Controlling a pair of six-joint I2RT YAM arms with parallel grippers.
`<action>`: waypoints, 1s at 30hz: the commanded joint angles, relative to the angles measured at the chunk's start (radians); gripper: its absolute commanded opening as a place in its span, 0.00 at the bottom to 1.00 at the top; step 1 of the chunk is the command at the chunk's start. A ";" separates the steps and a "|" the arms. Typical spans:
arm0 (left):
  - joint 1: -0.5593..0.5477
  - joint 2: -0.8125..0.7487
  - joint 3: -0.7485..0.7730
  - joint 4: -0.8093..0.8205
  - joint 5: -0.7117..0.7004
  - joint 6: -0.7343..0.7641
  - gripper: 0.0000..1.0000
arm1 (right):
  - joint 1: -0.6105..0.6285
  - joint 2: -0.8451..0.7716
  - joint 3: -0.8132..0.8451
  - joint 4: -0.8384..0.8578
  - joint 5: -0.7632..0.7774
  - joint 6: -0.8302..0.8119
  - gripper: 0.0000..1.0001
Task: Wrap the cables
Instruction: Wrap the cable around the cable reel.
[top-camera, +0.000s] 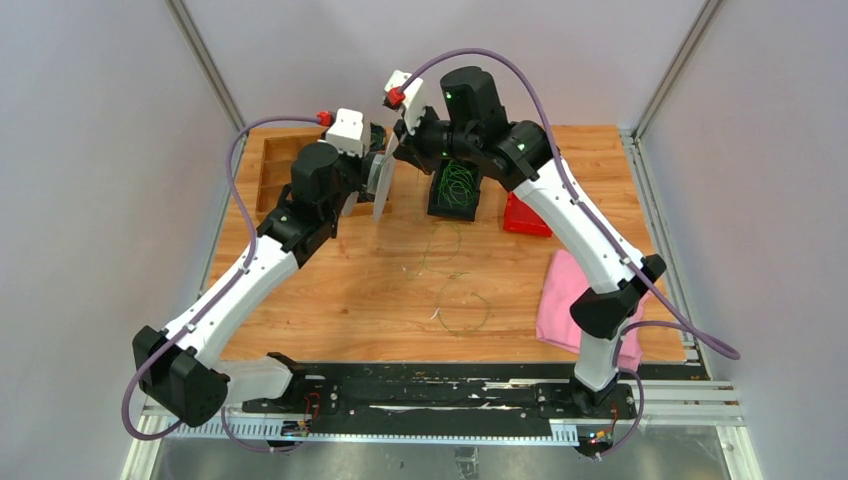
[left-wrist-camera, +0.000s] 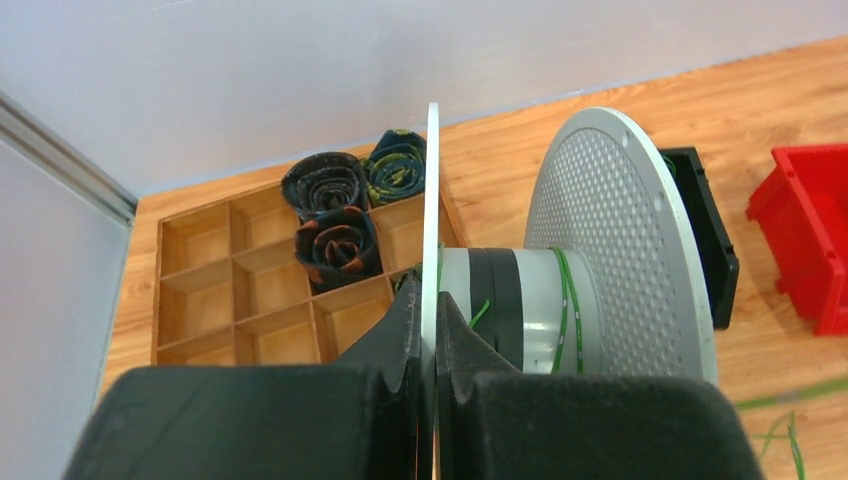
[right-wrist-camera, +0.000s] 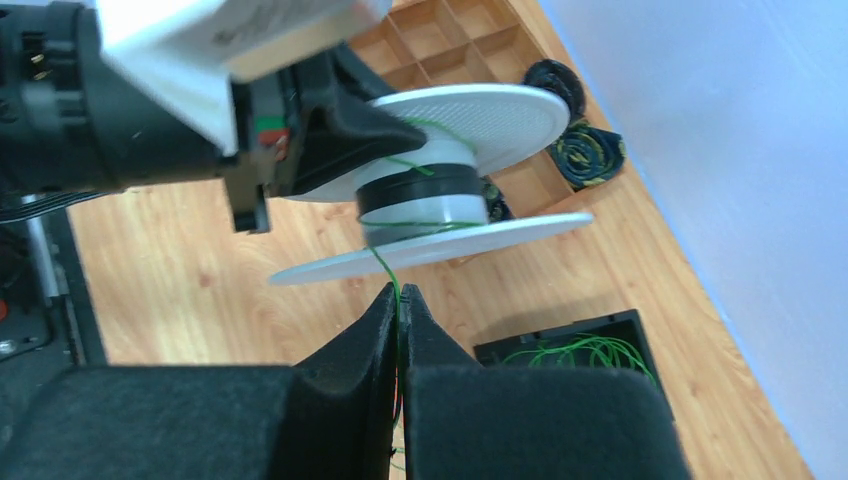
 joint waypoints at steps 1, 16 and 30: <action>-0.017 -0.034 -0.030 0.052 0.014 0.105 0.00 | 0.008 0.018 0.090 0.013 0.102 -0.104 0.00; -0.026 -0.030 -0.060 0.052 0.116 0.141 0.00 | -0.004 0.057 0.147 0.033 0.167 -0.237 0.00; -0.027 -0.056 -0.078 0.032 0.279 0.125 0.00 | -0.062 0.077 0.102 0.096 0.225 -0.317 0.01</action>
